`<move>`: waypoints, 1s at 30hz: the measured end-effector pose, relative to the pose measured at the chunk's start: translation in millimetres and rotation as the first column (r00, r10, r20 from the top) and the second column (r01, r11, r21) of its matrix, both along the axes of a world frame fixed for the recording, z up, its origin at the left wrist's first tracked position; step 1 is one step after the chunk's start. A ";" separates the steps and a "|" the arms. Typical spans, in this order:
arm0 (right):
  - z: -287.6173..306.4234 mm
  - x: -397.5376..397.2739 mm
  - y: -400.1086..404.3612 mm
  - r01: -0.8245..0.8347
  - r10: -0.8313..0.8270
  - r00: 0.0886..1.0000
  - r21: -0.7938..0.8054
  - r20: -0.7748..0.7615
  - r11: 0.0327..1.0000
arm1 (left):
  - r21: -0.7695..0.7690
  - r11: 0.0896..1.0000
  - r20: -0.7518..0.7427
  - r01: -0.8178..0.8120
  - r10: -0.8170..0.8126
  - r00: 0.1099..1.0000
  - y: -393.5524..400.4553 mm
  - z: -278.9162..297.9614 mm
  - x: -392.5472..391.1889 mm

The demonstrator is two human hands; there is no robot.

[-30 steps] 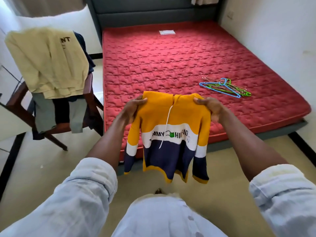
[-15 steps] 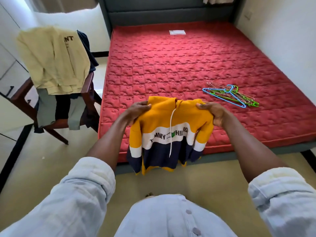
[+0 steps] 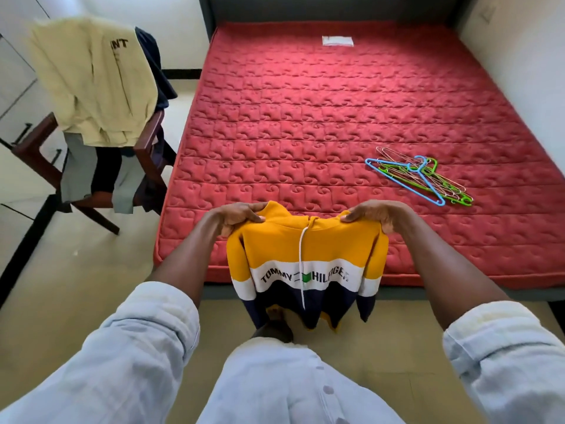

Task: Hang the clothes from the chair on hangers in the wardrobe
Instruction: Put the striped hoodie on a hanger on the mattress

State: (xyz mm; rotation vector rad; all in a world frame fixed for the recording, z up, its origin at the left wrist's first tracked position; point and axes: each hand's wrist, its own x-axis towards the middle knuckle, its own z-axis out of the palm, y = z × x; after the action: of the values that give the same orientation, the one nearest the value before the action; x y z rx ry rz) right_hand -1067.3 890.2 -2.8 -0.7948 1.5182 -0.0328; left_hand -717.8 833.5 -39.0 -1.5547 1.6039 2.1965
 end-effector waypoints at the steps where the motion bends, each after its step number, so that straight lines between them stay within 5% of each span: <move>1: 1.1 -4.5 -13.0 -0.008 0.008 1.000 -0.015 -0.009 1.000 | 0.027 0.999 -0.027 -0.023 0.024 0.999 -11.6 2.1 -5.0; 6: 13.7 -30.3 -103.7 -0.066 0.065 0.998 -0.119 -0.005 0.991 | -0.002 1.000 -0.110 -0.019 0.019 0.994 -102.1 36.2 -25.2; 10: 11.6 -48.4 -217.9 0.117 -0.116 0.993 -0.331 0.023 0.936 | -0.402 0.912 0.056 -0.078 0.110 0.992 -221.2 52.8 -66.3; 12: -20.0 -49.0 -267.5 0.059 -0.242 0.922 -0.511 -0.301 0.858 | -0.724 0.689 0.217 -0.035 0.276 0.936 -268.1 25.8 -77.0; 14: -57.3 -37.7 -294.9 -0.260 -0.274 0.557 -0.478 -0.784 0.839 | -0.838 0.535 0.381 0.104 0.438 0.814 -295.9 -27.6 -73.9; 16: -103.5 -19.9 -298.7 -0.366 -0.202 0.487 -0.409 -0.850 0.836 | -0.785 0.600 0.484 0.155 0.437 0.758 -291.4 -93.9 -67.1; 20: -203.1 7.0 -264.8 -0.470 0.049 0.637 -0.337 -0.769 0.816 | -0.490 0.832 0.663 0.259 0.162 0.731 -235.6 -198.6 -60.4; 23: -261.3 25.3 -218.1 -0.453 0.198 0.730 -0.246 -0.654 0.857 | -0.295 0.914 0.744 0.279 0.036 0.667 -194.2 -249.7 -51.8; 30: -333.6 32.8 -143.0 -0.617 0.531 0.674 0.003 -0.514 0.787 | -0.344 0.858 0.760 0.382 0.016 0.650 -151.8 -310.2 -13.0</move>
State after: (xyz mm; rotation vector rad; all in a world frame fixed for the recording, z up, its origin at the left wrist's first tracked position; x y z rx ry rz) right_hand -1034.5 747.1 -336.4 -1.4908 1.6769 0.5666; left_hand -730.9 681.7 -349.2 -1.8981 1.9110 0.8161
